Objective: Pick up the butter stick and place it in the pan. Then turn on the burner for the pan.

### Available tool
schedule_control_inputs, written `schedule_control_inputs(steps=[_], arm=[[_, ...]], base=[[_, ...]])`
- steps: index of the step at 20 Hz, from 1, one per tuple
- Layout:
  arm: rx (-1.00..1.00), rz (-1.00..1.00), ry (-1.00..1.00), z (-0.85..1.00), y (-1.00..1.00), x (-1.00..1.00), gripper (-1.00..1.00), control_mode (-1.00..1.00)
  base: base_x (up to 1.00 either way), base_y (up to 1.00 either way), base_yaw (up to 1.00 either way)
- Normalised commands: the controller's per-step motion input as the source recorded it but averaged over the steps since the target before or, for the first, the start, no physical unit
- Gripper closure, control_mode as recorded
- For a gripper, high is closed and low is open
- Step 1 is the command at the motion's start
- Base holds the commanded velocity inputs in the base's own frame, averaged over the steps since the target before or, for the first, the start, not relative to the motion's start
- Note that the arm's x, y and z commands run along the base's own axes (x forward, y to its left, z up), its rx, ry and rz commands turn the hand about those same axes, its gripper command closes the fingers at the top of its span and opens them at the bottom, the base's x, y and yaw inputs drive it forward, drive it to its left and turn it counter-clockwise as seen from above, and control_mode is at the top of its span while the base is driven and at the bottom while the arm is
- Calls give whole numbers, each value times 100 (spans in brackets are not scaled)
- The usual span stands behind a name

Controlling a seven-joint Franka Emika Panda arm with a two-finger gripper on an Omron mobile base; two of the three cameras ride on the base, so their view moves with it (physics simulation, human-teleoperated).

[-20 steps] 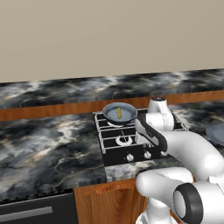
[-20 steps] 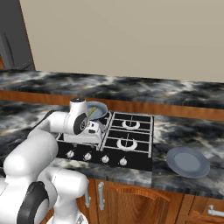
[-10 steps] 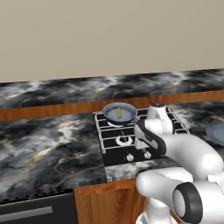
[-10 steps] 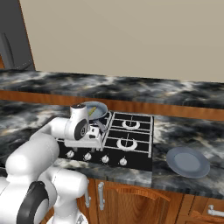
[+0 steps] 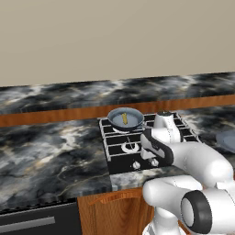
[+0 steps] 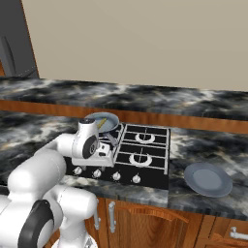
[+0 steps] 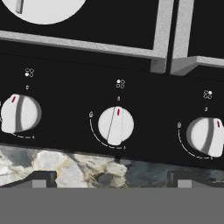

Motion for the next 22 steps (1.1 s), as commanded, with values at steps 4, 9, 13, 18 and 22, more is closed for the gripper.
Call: schedule_control_inputs(steps=[4,9,13,18,22], arm=[[0,0,0,-4,0,12,-100,-100],[0,0,0,-3,0,15,-100,-100],[0,0,0,-3,0,13,-100,-100],[0,0,0,-7,0,4,-100,-100],[0,0,0,-11,0,0,-100,-100]], base=[[0,0,0],[0,0,0],[0,0,0],[0,0,0],[0,0,0]])
